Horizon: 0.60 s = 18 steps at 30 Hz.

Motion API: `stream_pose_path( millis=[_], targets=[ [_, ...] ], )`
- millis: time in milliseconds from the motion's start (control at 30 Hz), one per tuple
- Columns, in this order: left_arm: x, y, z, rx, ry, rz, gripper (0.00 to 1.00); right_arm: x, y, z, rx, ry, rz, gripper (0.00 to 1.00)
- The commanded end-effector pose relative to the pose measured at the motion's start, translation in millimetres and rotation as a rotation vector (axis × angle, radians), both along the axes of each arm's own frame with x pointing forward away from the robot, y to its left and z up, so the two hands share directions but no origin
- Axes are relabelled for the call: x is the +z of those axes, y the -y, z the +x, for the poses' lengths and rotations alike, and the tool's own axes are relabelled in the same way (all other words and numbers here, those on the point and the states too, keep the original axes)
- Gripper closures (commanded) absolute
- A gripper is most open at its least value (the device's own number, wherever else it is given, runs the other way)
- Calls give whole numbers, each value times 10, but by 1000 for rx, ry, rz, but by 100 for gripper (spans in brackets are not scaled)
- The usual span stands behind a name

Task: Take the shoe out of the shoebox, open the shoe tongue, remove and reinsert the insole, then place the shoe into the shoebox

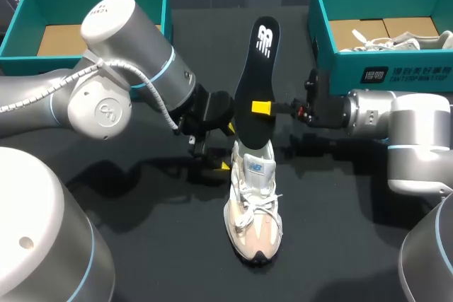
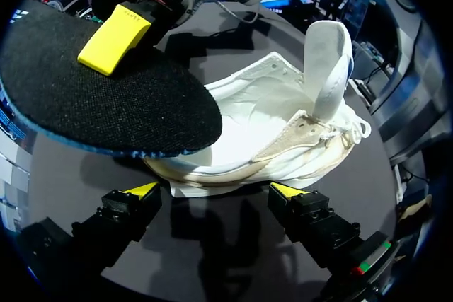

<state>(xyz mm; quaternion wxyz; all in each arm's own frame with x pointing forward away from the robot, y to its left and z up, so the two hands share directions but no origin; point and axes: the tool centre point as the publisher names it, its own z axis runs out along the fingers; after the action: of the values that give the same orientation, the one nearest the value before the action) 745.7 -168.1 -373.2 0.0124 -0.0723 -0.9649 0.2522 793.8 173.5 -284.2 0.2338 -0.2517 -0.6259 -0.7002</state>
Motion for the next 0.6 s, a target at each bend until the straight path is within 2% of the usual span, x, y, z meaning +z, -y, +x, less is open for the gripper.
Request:
stream_pose_path(
  millis=[33,600],
  targets=[
    [-6,7,1,-1,1,2,0,-17,-22,-9,-4,7,3,100],
    [-6,7,1,-1,1,2,0,-34,-80,-93,-7,115,-29,100]
  ],
)
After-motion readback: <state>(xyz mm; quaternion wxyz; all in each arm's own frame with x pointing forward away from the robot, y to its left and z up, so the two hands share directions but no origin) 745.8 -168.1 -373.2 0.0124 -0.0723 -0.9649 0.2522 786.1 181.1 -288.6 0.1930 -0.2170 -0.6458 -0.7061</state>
